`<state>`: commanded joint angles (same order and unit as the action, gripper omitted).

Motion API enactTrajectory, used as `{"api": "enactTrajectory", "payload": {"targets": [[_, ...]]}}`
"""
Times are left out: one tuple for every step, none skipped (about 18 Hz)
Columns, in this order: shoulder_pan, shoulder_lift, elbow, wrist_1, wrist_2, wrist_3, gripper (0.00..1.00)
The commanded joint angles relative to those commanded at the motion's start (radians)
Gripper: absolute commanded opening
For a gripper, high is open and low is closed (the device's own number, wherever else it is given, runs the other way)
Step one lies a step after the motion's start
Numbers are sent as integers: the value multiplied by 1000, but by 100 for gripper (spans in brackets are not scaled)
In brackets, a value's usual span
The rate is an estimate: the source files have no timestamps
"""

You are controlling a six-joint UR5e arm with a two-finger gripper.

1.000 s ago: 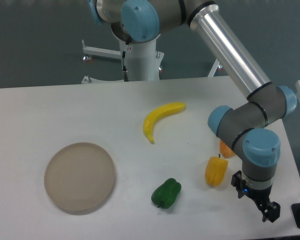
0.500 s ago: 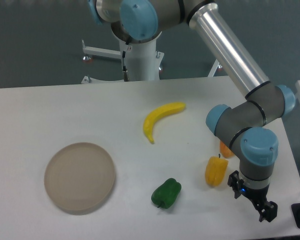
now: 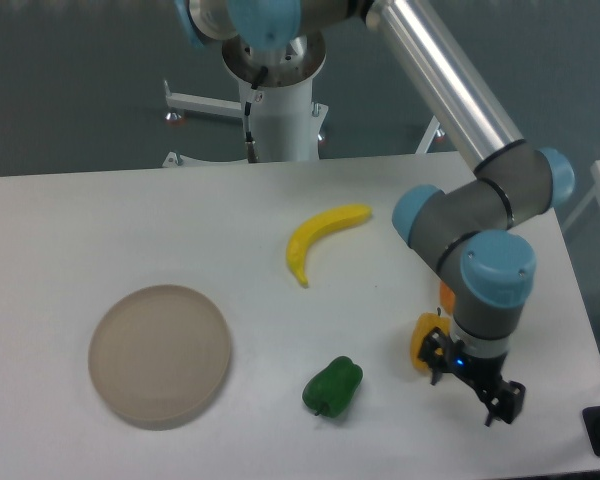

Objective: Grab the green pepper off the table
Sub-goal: 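Move the open gripper over the green pepper and lower onto it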

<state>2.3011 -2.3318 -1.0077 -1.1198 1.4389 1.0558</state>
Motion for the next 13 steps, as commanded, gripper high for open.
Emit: {"api": "enactTrajectory", "payload": {"targets": [[-8,18,-26,0,-12,-40,100],[-11,34,-54,3,-31,-80,100],[-11,45,-72,3,-58,-108,100],[-12,54,-89,3,-80,-118,100],[-12,63,-112,3,-93,-122,100],[-12,74,-136,3,-101,-122,100],[-14,81,-162,3,-112,-131,100],[-14,86,-189,6,-124,-141,100],[-15,88,-204,11,-130,-146,100],[-22,86,-210,23,-130,-151,100],[-31,85,-219,29,-132,-149,100],[-34,83,-226,35,-132,-151,100],[-35,81,-229,38,-132,-152,100]]}}
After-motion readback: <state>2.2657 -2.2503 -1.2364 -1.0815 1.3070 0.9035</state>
